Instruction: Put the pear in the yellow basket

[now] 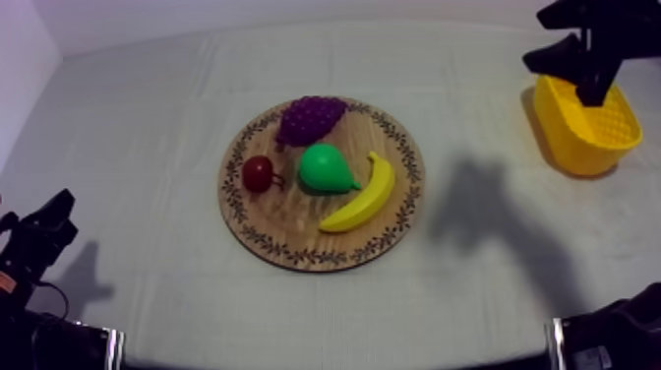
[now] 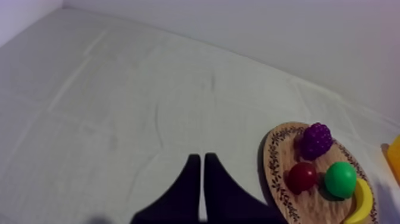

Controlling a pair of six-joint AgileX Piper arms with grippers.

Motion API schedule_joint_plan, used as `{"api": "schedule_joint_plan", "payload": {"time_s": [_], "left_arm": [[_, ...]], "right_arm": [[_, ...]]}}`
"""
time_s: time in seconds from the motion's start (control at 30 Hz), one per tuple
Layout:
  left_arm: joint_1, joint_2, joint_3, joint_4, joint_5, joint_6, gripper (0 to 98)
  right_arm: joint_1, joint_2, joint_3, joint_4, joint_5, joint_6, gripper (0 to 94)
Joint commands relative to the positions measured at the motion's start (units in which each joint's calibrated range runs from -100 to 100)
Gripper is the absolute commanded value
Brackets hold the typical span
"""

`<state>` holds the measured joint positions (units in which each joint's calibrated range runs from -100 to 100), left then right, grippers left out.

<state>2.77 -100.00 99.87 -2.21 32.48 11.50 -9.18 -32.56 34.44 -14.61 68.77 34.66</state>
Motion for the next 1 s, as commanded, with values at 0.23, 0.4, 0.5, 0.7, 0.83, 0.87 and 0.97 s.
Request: {"api": "schedule_joint_plan", "payload": {"time_s": [0.23, 0.4, 0.5, 0.7, 0.83, 0.87, 0.97], "left_arm": [[0.0, 0.0, 0.0, -0.02, 0.0, 0.0, 0.1], [0.0, 0.0, 0.0, -0.02, 0.0, 0.0, 0.1], [0.0, 0.0, 0.0, -0.02, 0.0, 0.0, 0.1], [0.0, 0.0, 0.0, -0.02, 0.0, 0.0, 0.1], [0.0, 0.0, 0.0, -0.02, 0.0, 0.0, 0.1], [0.0, 0.0, 0.0, -0.02, 0.0, 0.0, 0.1], [0.0, 0.0, 0.0, -0.02, 0.0, 0.0, 0.1]], "right_arm": [[-0.2, 2.6, 4.7, -2.4, -5.2, 2.4, 64.9], [-1.3, 4.4, 5.9, -3.6, -7.2, 3.4, 66.2], [-3.2, 5.9, 5.9, -3.9, -8.8, 3.1, 66.2], [-9.8, 10.9, 5.1, -2.6, -14.1, 0.0, 65.6], [-14.3, 15.8, 5.1, -1.5, -18.9, -2.0, 65.4], [-15.3, 17.1, 5.0, -1.3, -20.2, -2.4, 65.4], [-18.0, 21.5, 4.6, -0.6, -23.4, -3.6, 65.4]]}}
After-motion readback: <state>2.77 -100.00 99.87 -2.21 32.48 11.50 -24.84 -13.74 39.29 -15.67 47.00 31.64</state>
